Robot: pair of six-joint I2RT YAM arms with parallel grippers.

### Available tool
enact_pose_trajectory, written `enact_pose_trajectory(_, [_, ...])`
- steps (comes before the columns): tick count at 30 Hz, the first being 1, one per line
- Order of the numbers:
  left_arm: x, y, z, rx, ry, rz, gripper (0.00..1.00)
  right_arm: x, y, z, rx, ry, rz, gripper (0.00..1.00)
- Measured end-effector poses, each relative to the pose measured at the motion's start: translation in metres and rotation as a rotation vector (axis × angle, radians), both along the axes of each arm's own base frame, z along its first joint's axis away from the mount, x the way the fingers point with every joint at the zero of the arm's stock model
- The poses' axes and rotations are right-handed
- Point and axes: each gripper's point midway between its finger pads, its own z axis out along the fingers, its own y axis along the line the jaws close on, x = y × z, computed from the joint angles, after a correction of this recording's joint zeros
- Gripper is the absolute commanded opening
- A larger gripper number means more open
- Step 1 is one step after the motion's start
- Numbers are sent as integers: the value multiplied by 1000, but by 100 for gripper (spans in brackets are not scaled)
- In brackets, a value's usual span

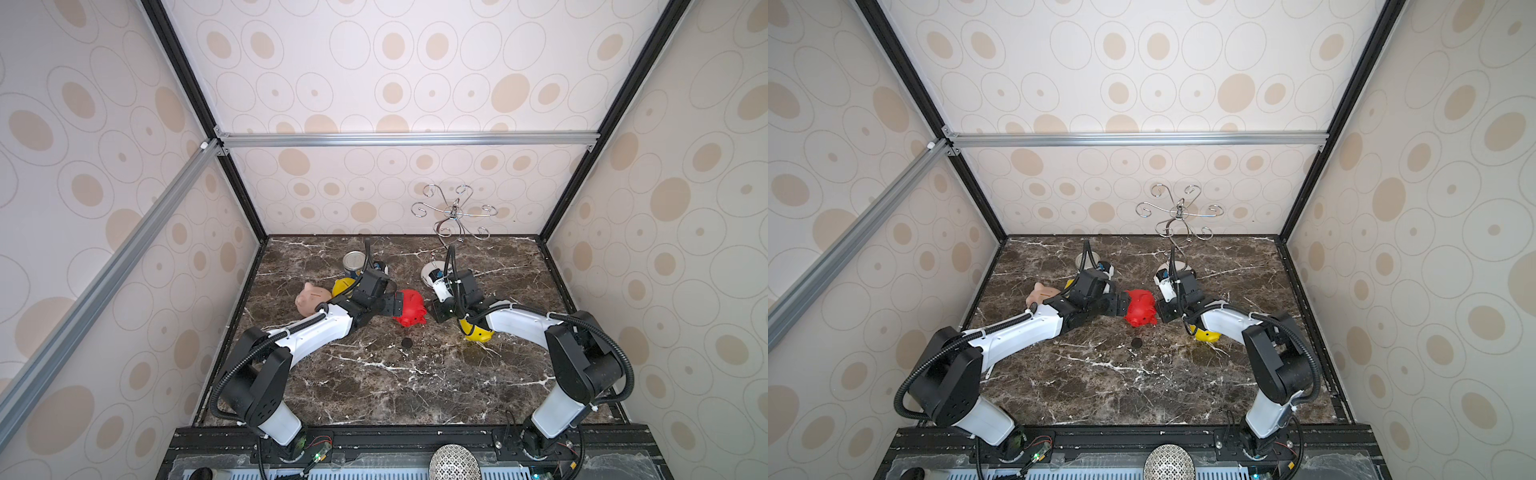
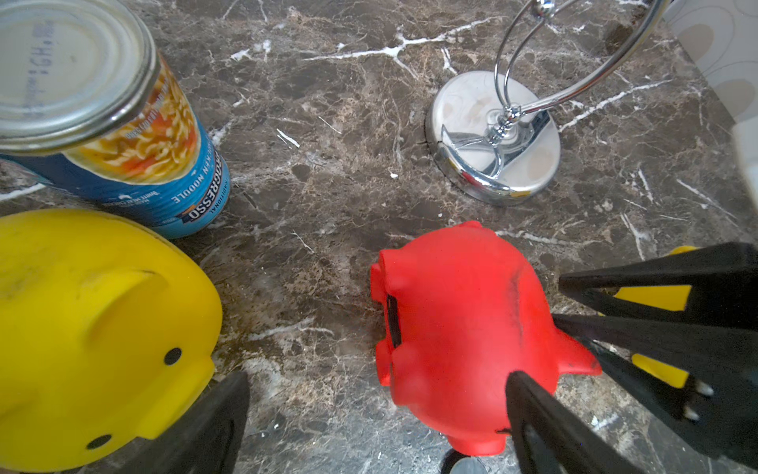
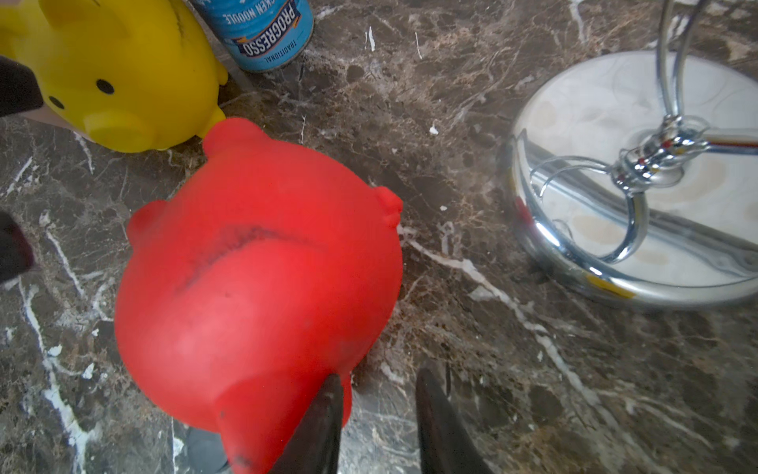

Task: Open piggy banks
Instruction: Adjust the piggy bank at the center of the board.

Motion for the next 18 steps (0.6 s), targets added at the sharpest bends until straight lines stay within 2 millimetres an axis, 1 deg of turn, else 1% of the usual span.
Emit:
enact_pose_trajectory(5, [8,-10,-1,-13,2,-14,96,-3,-1,-4,-3,10,3,33])
enact_pose_trajectory(8, [14,-17,-8,-14,14,-29,95,-3,0,-5,-5,14,4,33])
enact_pose_trajectory(11, [14,-21,-18,-6,27,-43,95,-4,0,-11,-11,27,5,33])
enact_pose_trajectory(18, [16,-25,-18,-7,19,-53,95,-4,-1,-13,-23,36,9,33])
